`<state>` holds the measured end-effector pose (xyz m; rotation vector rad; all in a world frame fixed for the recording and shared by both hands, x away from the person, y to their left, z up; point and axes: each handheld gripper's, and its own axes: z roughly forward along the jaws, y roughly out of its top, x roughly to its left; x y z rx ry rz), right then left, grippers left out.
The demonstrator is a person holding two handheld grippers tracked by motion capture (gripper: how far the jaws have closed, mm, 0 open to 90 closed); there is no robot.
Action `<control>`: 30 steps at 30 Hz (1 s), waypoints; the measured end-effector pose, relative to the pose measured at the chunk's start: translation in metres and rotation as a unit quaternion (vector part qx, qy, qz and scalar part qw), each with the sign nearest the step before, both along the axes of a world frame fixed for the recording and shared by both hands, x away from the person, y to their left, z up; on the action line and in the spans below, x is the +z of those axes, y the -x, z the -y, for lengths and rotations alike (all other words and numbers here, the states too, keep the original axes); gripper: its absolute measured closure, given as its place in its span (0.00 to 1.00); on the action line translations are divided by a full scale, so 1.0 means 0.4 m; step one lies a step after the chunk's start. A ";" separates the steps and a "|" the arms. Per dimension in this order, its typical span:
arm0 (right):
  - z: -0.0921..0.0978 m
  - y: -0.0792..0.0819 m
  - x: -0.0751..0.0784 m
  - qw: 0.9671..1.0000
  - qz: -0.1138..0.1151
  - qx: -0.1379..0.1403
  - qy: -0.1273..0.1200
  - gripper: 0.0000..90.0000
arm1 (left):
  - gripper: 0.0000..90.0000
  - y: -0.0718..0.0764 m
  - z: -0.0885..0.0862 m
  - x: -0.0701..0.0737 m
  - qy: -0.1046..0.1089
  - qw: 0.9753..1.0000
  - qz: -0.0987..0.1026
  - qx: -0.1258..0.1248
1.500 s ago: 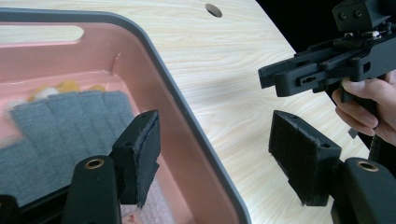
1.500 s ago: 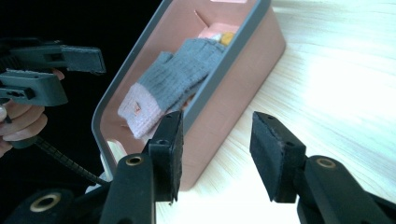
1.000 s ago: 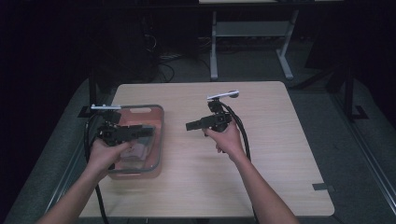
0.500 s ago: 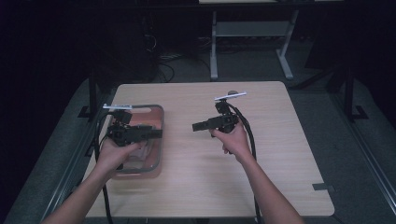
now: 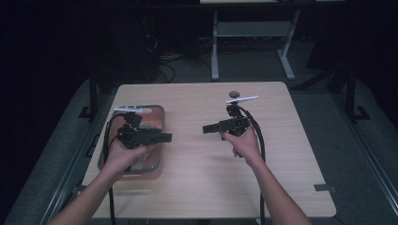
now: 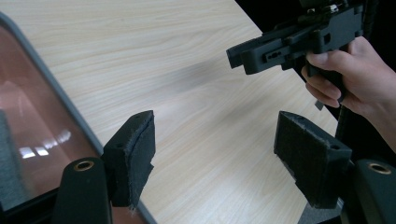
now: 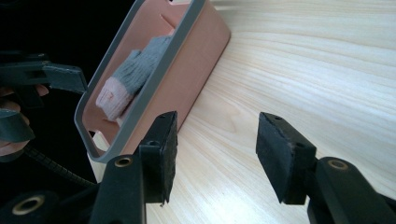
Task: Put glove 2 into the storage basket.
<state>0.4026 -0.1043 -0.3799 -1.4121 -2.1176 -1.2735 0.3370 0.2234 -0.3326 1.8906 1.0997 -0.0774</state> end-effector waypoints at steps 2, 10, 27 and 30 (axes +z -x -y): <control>0.010 0.002 -0.003 1.000 0.000 -0.002 0.000 0.53 | 0.33 0.000 0.006 -0.002 0.000 1.000 -0.001 -0.003; 0.051 0.010 -0.015 1.000 0.000 -0.016 0.002 0.53 | 0.32 0.001 0.040 -0.010 0.000 1.000 -0.006 -0.020; 0.119 0.023 -0.024 0.999 0.006 -0.043 -0.008 0.53 | 0.30 0.007 0.140 -0.029 0.001 0.998 -0.015 -0.061; 0.132 0.023 -0.025 0.999 0.002 -0.046 -0.008 0.52 | 0.30 0.006 0.153 -0.032 0.002 0.998 -0.017 -0.066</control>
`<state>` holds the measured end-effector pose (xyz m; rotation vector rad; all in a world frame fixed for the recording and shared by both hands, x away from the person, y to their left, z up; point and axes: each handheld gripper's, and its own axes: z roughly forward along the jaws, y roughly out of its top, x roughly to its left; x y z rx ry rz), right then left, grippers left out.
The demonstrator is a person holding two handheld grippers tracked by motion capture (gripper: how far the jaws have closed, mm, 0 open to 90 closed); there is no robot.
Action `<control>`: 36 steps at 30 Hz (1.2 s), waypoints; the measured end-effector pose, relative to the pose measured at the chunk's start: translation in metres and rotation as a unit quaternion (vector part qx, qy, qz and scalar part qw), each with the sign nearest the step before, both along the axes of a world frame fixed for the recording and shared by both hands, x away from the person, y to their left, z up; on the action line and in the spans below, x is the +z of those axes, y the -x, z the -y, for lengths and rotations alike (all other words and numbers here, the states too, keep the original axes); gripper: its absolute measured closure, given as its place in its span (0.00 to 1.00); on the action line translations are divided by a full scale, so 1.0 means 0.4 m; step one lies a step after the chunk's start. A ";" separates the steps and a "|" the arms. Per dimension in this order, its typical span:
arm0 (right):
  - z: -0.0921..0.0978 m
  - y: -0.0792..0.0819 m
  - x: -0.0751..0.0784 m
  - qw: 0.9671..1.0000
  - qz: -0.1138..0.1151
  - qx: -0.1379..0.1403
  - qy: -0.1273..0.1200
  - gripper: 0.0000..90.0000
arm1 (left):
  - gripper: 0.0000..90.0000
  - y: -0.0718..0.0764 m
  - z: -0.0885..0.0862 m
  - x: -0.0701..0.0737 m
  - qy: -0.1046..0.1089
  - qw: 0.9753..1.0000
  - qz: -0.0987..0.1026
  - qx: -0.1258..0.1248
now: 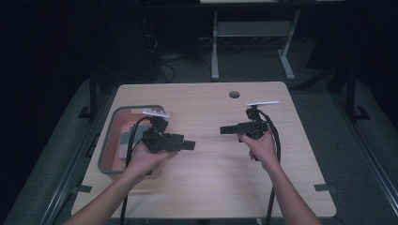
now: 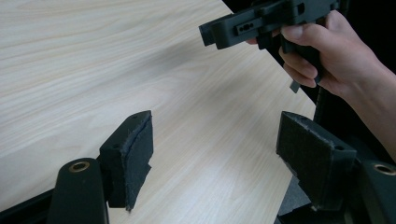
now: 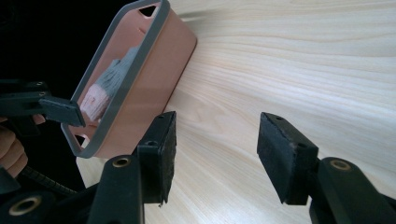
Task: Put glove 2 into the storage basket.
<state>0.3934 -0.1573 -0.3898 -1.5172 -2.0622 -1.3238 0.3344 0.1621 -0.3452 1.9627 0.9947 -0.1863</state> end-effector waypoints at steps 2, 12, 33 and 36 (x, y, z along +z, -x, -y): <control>0.008 0.000 -0.002 1.000 -0.002 -0.001 0.002 0.51 | 0.30 0.001 0.011 -0.003 -0.001 1.000 -0.003 -0.004; 0.054 0.007 -0.018 1.000 -0.011 -0.007 0.007 0.49 | 0.30 0.004 0.055 -0.021 0.000 1.000 -0.003 -0.022; 0.131 0.042 -0.057 1.000 -0.022 -0.022 0.002 0.48 | 0.29 0.028 0.130 -0.057 0.003 0.999 -0.005 -0.051; 0.144 0.048 -0.064 0.999 -0.022 -0.026 0.003 0.47 | 0.28 0.032 0.140 -0.068 -0.002 0.998 -0.007 -0.058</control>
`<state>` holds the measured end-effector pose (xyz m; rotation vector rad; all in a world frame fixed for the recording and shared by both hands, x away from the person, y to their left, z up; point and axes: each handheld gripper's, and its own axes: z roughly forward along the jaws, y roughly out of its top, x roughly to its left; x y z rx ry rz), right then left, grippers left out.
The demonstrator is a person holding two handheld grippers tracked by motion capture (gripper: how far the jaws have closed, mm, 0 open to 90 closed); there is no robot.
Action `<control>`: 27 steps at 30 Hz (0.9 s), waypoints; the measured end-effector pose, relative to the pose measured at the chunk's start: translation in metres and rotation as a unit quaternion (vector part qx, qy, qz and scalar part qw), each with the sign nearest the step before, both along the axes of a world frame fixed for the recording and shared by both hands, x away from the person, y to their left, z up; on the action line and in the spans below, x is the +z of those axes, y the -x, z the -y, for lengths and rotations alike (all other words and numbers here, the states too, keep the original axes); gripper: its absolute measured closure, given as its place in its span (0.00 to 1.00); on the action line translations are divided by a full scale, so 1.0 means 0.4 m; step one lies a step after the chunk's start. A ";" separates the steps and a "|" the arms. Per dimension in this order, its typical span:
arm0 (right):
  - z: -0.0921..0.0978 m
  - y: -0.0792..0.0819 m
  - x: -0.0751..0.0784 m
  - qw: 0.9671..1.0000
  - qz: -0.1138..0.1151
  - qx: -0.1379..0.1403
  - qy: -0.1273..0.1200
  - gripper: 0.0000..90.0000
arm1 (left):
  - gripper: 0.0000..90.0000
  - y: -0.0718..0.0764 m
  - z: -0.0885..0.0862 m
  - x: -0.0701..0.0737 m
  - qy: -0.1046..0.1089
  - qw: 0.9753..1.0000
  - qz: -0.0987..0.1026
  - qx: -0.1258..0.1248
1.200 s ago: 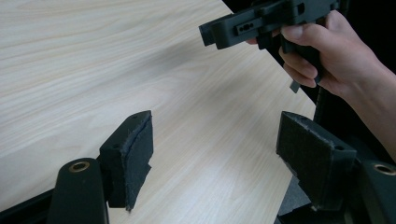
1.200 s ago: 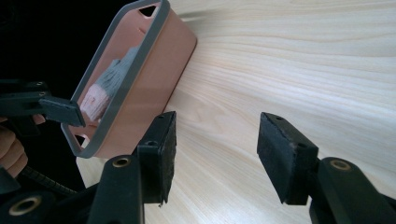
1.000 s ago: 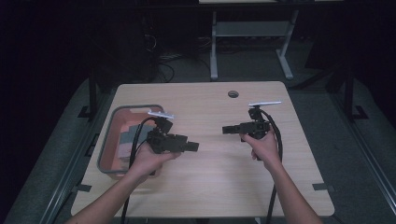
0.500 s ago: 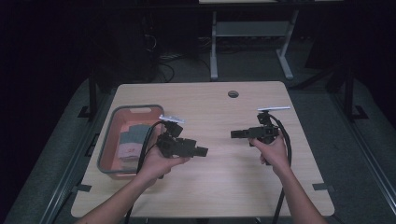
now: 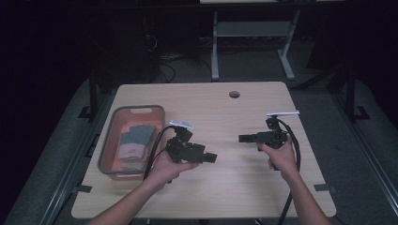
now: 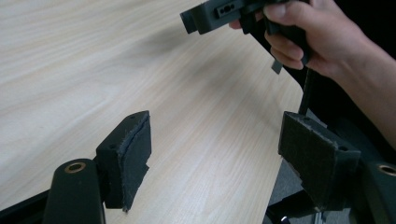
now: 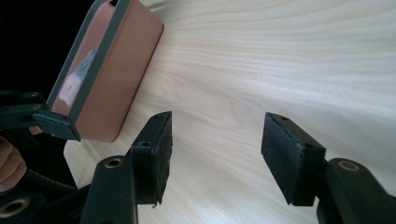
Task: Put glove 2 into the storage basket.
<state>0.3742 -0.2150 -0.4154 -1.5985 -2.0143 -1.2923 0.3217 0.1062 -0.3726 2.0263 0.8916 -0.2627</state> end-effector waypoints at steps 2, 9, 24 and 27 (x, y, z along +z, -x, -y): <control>0.009 0.004 -0.003 1.000 -0.002 -0.002 0.002 0.47 | 0.28 0.002 0.003 -0.007 0.000 1.000 -0.001 -0.002; 0.044 0.019 -0.024 1.000 -0.008 -0.013 0.001 0.47 | 0.28 0.011 0.013 -0.025 0.001 1.000 0.003 -0.005; 0.073 0.060 -0.068 1.000 -0.015 -0.003 0.003 0.46 | 0.28 0.049 0.041 -0.085 0.008 1.000 -0.003 -0.017; 0.077 0.070 -0.075 1.000 -0.017 -0.004 0.000 0.45 | 0.28 0.058 0.044 -0.097 0.005 1.000 -0.004 -0.020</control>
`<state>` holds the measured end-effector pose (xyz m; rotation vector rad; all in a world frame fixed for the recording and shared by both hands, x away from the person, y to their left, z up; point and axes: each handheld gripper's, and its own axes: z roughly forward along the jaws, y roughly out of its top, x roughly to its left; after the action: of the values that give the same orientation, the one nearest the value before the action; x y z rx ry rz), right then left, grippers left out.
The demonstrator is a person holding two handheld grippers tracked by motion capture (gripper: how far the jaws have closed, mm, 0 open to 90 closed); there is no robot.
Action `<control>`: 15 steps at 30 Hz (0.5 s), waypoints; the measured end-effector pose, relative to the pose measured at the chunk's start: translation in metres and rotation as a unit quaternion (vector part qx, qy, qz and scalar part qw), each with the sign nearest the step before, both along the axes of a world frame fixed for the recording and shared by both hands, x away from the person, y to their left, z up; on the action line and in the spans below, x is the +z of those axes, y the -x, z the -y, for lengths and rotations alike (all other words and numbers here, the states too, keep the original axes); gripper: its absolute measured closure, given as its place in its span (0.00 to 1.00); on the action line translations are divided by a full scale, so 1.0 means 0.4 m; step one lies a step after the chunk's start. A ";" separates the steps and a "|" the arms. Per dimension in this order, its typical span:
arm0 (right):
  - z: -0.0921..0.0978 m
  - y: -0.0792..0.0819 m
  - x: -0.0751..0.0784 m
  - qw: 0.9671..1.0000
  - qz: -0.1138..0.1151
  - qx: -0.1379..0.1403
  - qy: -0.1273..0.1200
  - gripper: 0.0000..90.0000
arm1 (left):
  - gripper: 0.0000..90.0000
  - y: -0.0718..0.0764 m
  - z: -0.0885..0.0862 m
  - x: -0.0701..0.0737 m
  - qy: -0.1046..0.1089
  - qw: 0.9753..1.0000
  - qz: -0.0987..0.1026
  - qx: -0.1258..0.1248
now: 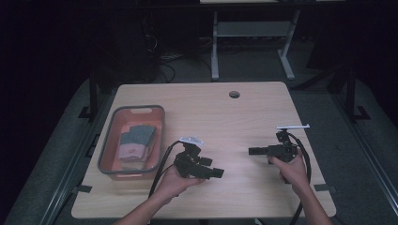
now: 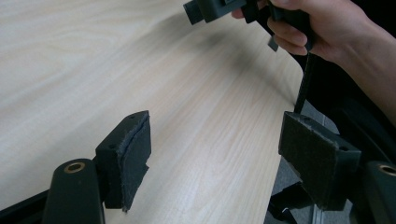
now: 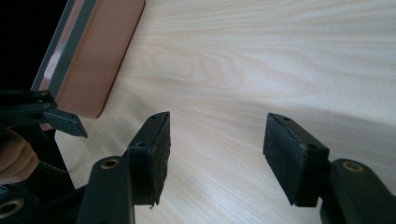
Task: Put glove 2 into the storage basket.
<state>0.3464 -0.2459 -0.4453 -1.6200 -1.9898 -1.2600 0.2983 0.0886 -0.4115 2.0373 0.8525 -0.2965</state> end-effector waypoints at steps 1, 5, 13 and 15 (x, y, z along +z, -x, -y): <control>0.001 0.003 -0.003 1.000 0.002 0.001 0.001 0.45 | 0.28 0.004 0.001 -0.003 -0.001 1.000 0.002 -0.001; 0.003 0.017 -0.013 1.000 0.002 0.004 -0.002 0.44 | 0.28 0.018 0.001 -0.016 -0.004 1.000 0.004 -0.008; 0.003 0.049 -0.020 1.000 0.007 0.015 -0.005 0.42 | 0.28 0.047 -0.007 -0.041 -0.007 1.000 0.020 -0.009; 0.004 0.061 -0.019 1.000 0.015 0.010 -0.013 0.42 | 0.27 0.055 -0.008 -0.047 -0.014 1.000 0.024 -0.011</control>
<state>0.3220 -0.2476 -0.4528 -1.5741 -1.9939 -1.3057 0.2764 0.0918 -0.4301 2.0731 0.8091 -0.2479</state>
